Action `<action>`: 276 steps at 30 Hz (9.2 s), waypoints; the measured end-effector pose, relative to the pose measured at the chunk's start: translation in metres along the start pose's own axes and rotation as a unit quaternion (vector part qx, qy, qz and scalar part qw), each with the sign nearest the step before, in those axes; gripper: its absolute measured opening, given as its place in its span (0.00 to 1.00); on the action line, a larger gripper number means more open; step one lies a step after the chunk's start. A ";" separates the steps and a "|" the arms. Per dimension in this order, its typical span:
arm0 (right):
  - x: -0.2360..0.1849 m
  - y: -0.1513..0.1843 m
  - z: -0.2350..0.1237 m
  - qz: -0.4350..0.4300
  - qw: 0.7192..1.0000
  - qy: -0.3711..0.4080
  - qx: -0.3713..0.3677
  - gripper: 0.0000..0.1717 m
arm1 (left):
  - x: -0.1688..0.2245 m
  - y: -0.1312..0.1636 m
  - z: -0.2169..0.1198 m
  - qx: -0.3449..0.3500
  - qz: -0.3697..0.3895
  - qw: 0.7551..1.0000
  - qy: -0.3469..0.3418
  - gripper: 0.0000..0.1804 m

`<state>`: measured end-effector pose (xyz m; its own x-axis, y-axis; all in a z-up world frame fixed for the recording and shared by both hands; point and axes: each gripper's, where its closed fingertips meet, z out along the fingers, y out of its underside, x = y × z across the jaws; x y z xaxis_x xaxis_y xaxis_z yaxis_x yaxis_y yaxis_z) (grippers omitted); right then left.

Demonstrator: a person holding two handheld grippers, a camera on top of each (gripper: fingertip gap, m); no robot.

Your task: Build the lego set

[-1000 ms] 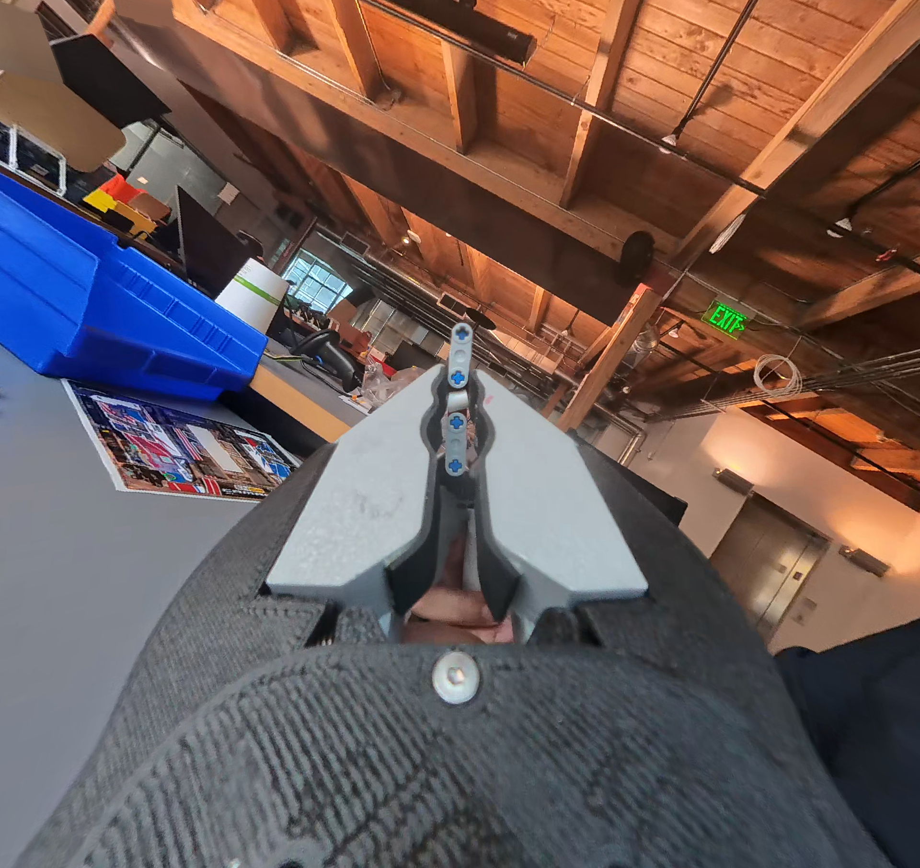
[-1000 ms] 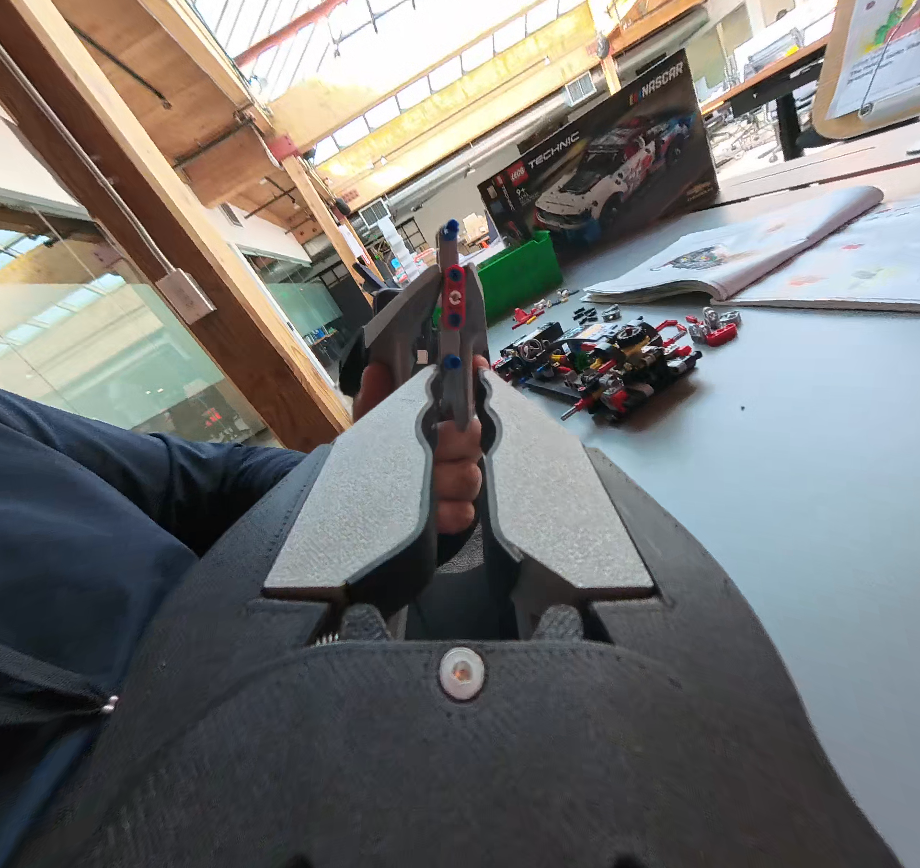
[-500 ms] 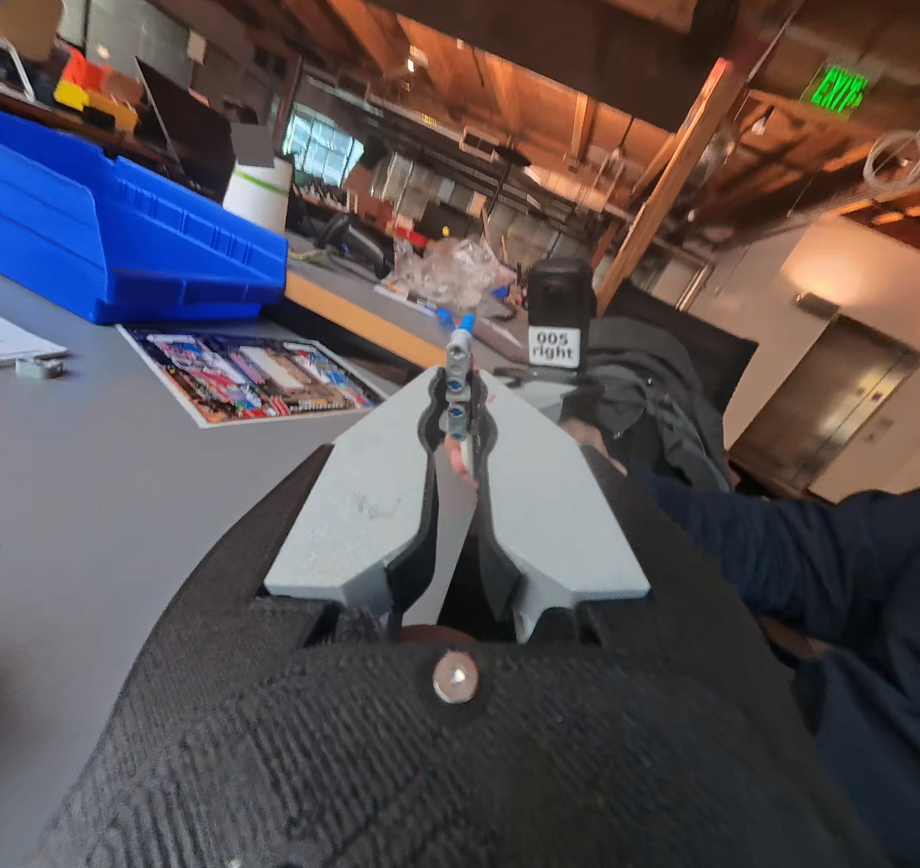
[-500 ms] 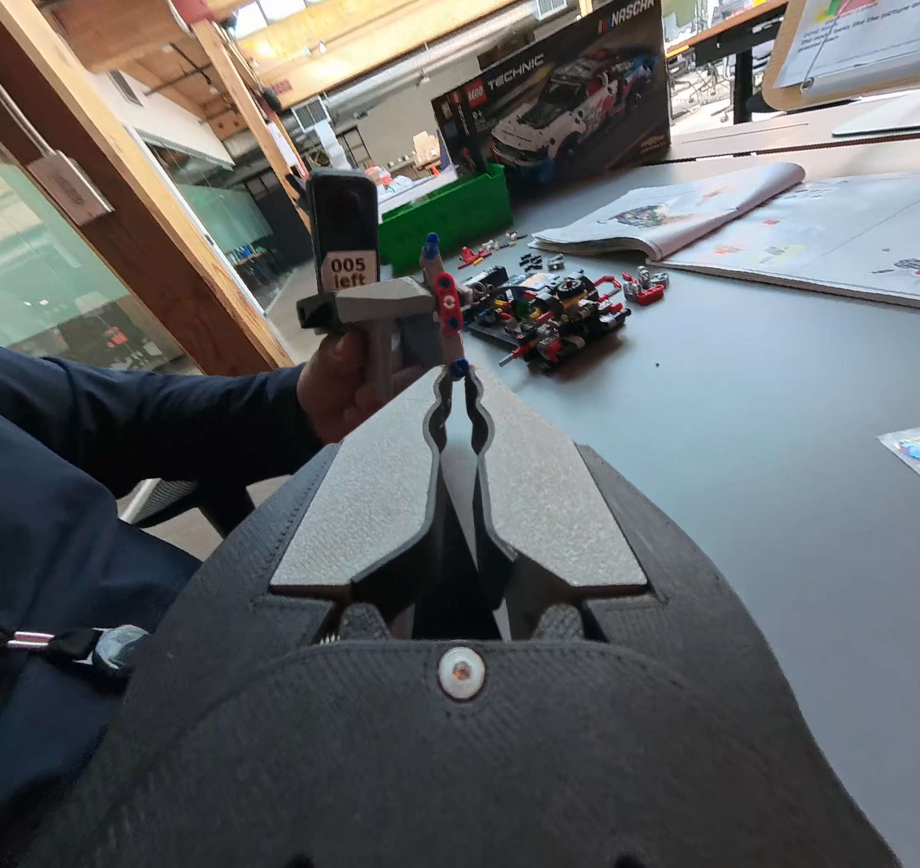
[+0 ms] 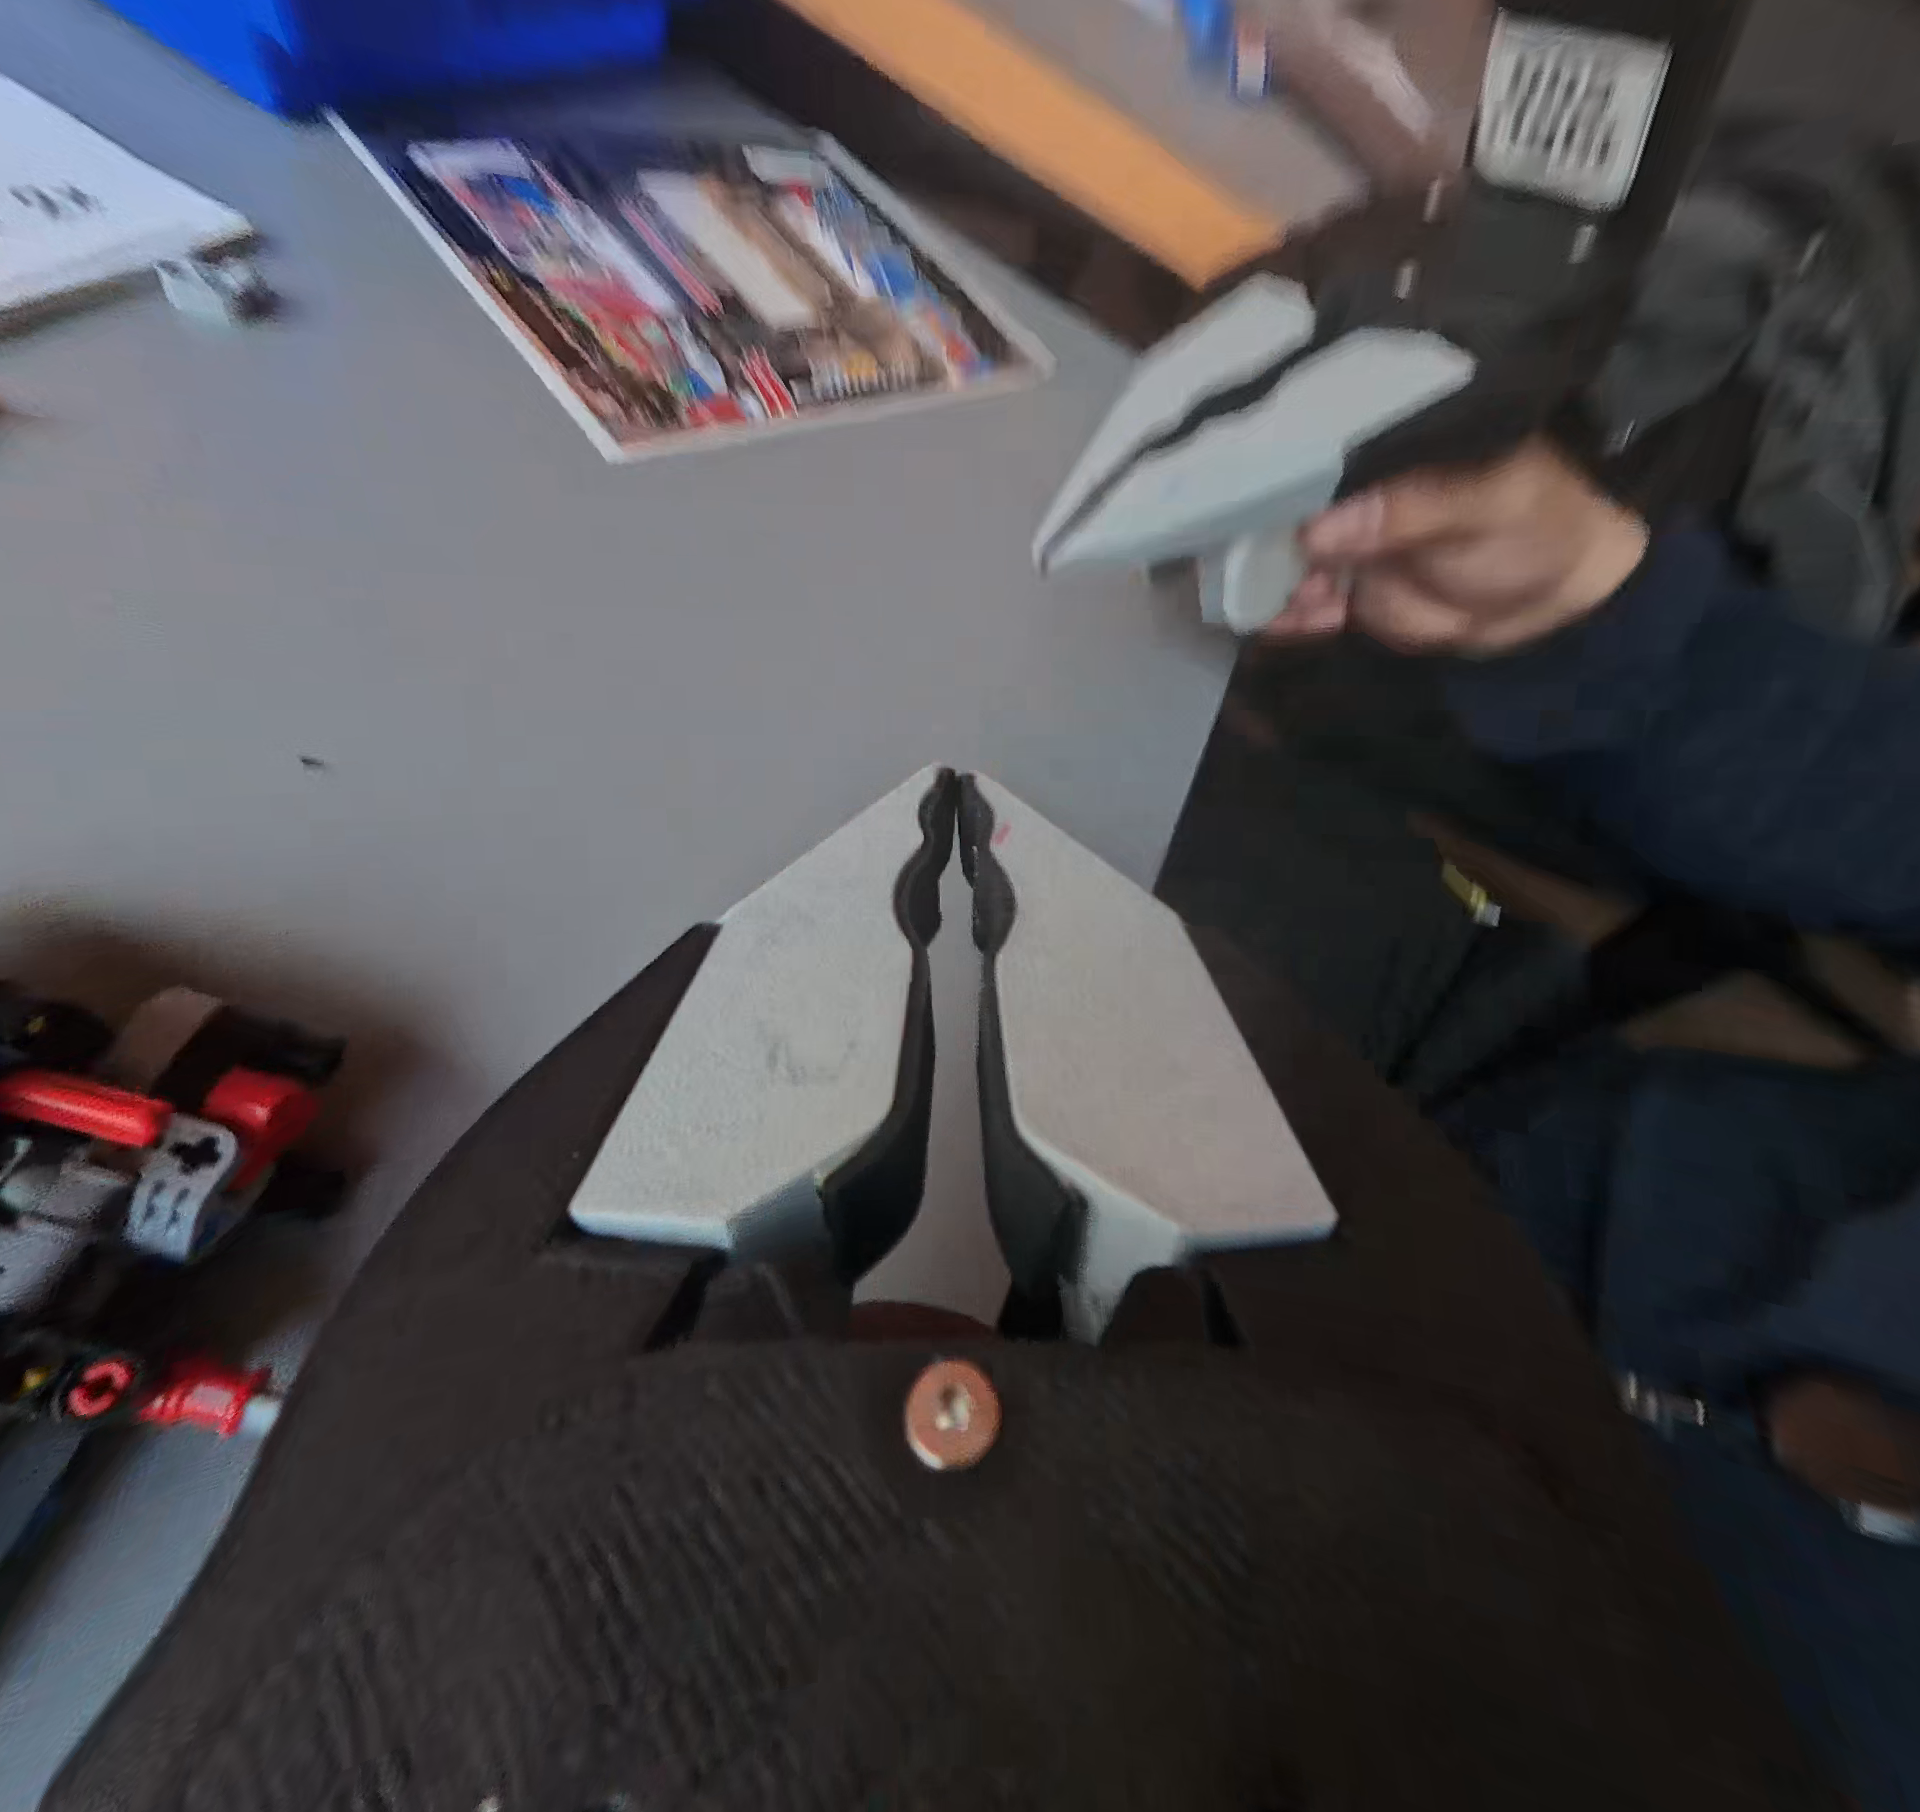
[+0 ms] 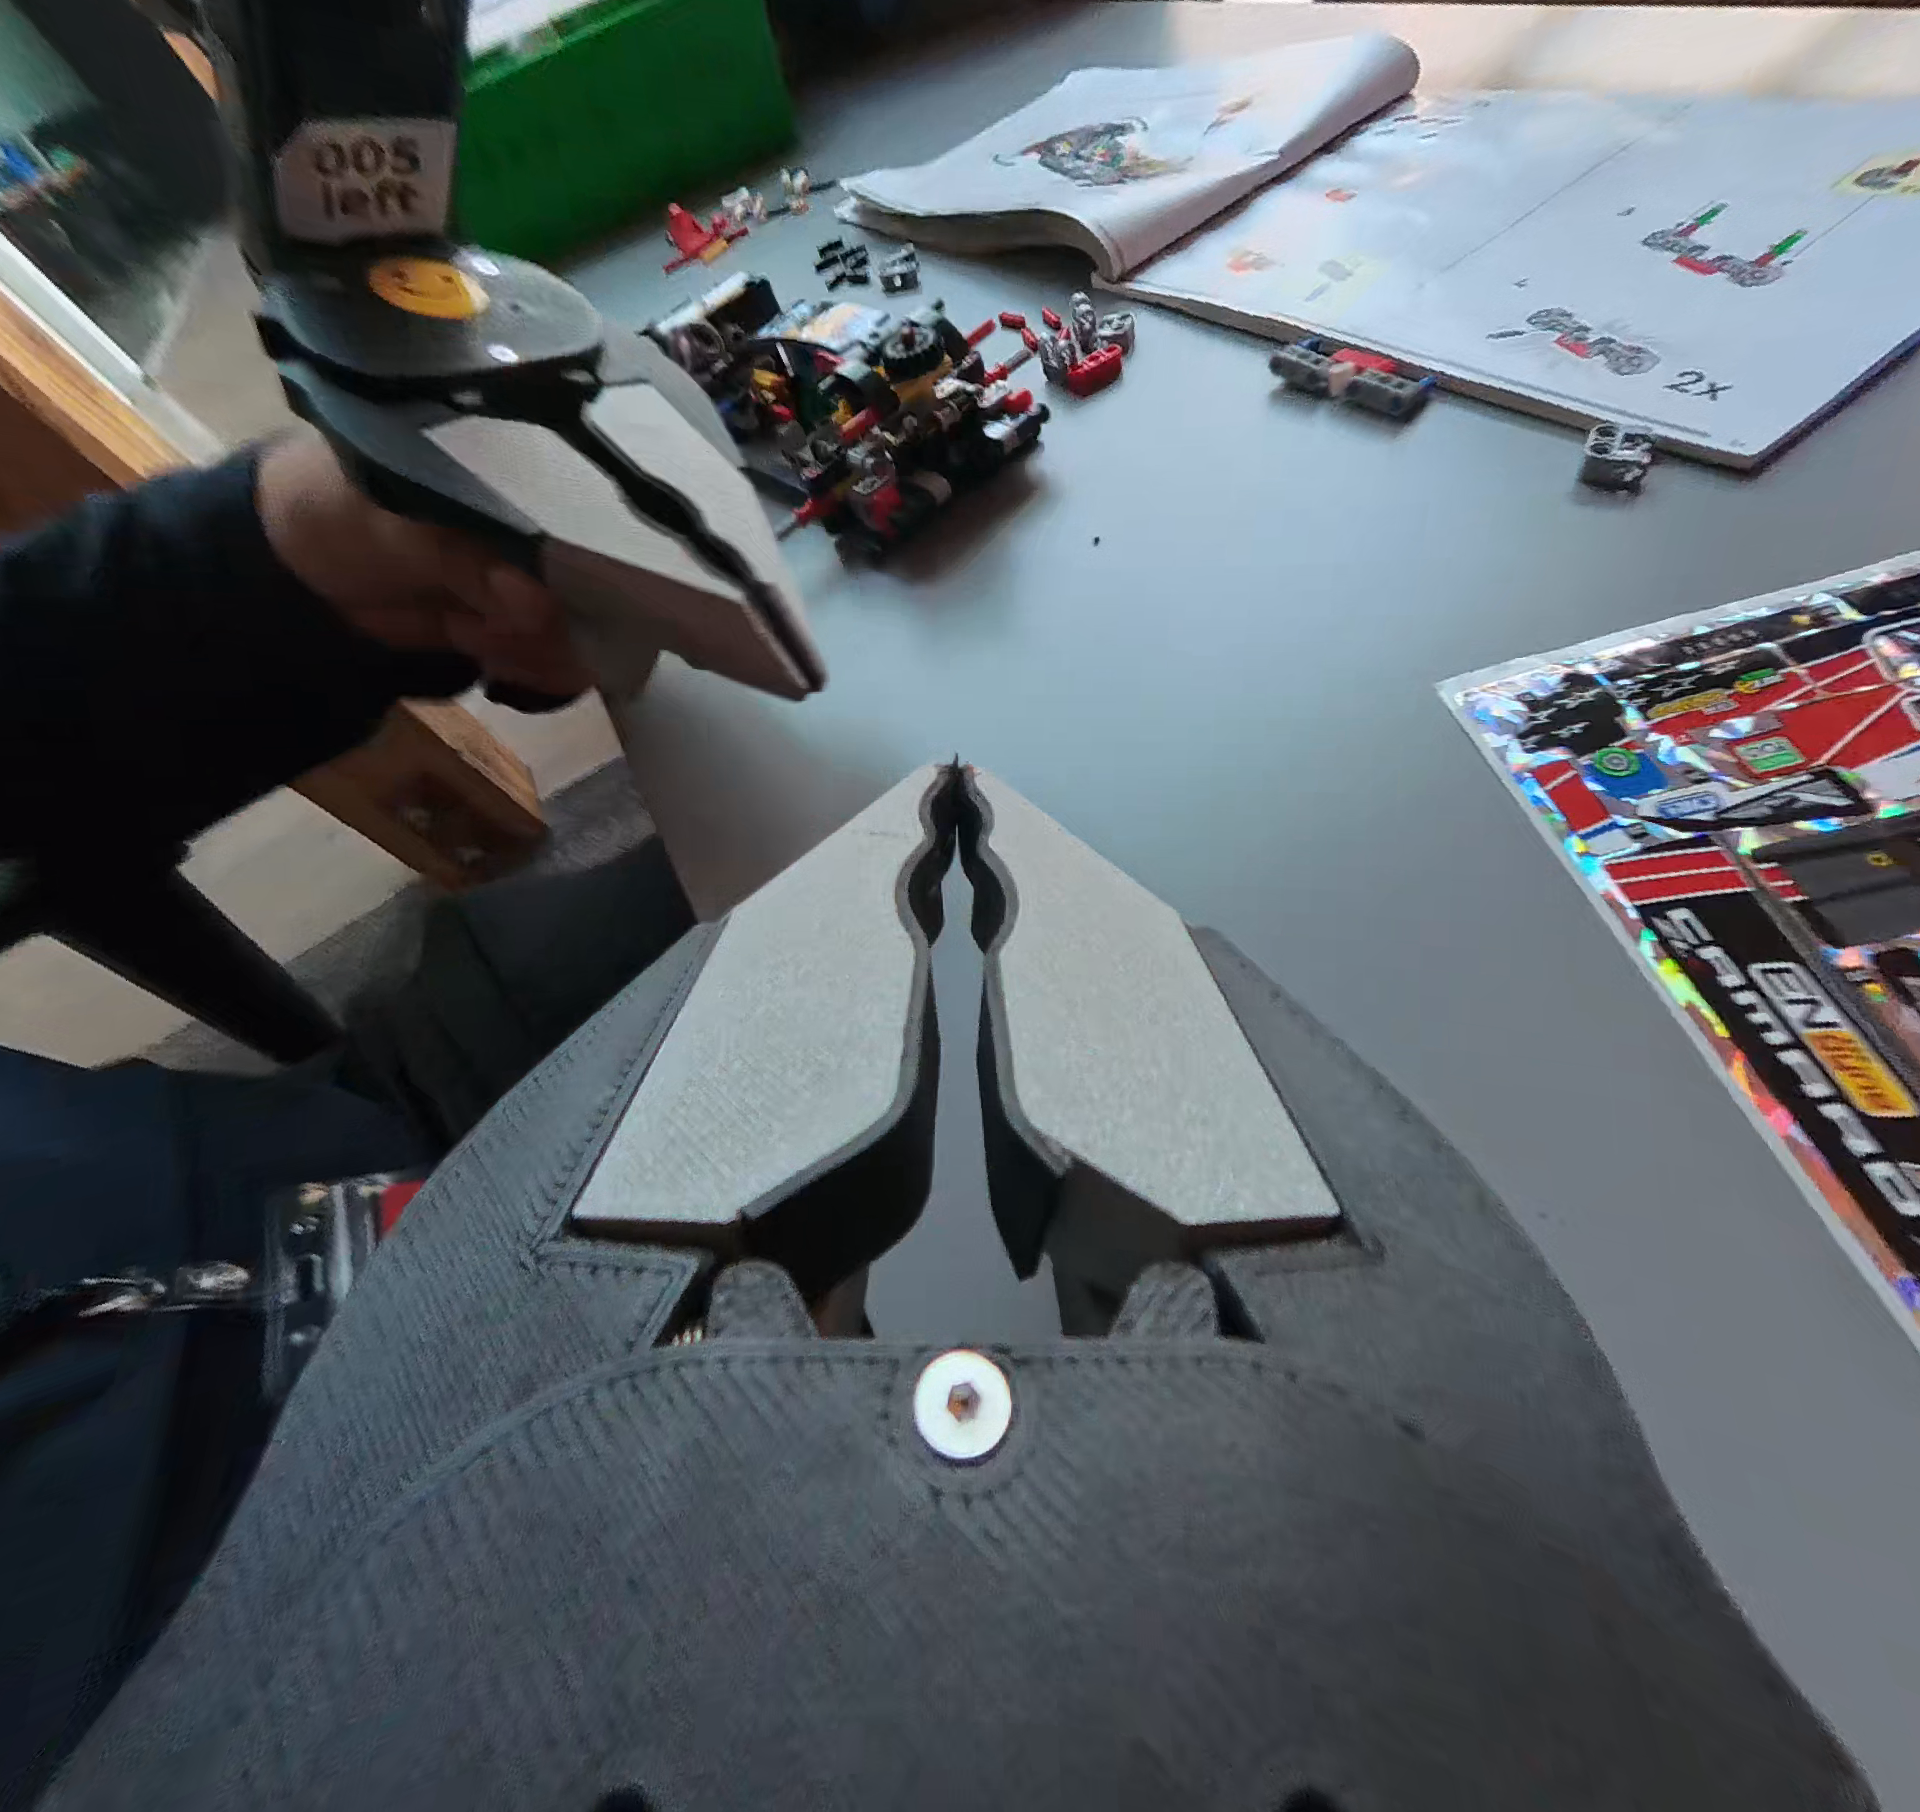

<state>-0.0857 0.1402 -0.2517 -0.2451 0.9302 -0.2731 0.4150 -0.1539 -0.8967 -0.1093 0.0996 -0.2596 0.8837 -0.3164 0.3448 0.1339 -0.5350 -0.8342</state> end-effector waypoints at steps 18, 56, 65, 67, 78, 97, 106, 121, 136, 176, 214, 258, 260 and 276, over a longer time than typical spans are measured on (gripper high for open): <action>0.002 0.005 0.002 0.031 0.998 -0.048 -0.026 0.00 | -0.163 -0.079 0.006 -0.355 0.231 0.893 -0.153 0.17; -0.020 -0.026 -0.015 0.006 0.995 -0.065 0.075 0.03 | 0.026 -0.050 0.025 -0.089 0.625 0.736 -0.244 0.07; -0.028 -0.046 -0.042 0.091 0.966 -0.185 0.155 0.02 | 0.037 -0.039 -0.014 -0.008 0.339 0.928 -0.155 0.17; -0.038 -0.046 -0.040 0.093 0.960 -0.214 0.151 0.02 | 0.043 -0.041 -0.012 0.019 0.283 0.952 -0.112 0.17; -0.063 -0.031 -0.023 0.122 0.952 -0.266 0.092 0.03 | 0.065 -0.044 -0.006 0.103 0.070 0.989 0.085 0.04; -0.054 -0.030 -0.025 0.079 0.966 -0.224 0.104 0.00 | 0.066 -0.043 0.004 0.119 -0.034 0.983 0.136 0.04; -0.057 -0.030 -0.023 0.071 0.964 -0.231 0.109 0.00 | 0.067 -0.041 0.004 0.112 -0.072 0.979 0.157 0.03; -0.021 -0.035 0.008 0.144 0.974 -0.107 0.142 0.00 | 0.023 -0.040 0.014 0.170 -0.131 0.976 0.037 0.03; -0.007 -0.040 0.023 0.146 0.977 -0.040 0.152 0.00 | 0.003 -0.040 0.014 0.168 -0.100 0.980 -0.023 0.03; -0.010 -0.034 0.019 0.048 0.991 -0.100 0.069 0.00 | 0.001 -0.036 0.017 0.121 -0.124 0.984 0.044 0.03; 0.009 -0.068 0.050 0.096 0.980 0.000 0.174 0.00 | -0.025 -0.060 0.006 0.243 -0.148 0.957 -0.060 0.03; 0.014 -0.068 0.042 0.133 0.973 -0.105 0.159 0.00 | -0.035 -0.051 0.012 0.148 -0.115 0.982 -0.008 0.03; 0.005 -0.062 0.045 0.100 0.980 -0.119 0.127 0.00 | -0.030 -0.053 0.011 0.151 -0.100 0.983 0.002 0.03; -0.015 -0.057 0.037 0.061 0.974 -0.194 0.104 0.03 | -0.006 -0.056 0.008 0.149 -0.027 0.986 0.071 0.03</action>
<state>-0.1381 0.1228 -0.2096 -0.5338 0.7118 -0.4565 0.2842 -0.3574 -0.8897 -0.1182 0.1379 -0.2187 0.8026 -0.4126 0.4309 0.3233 -0.3063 -0.8954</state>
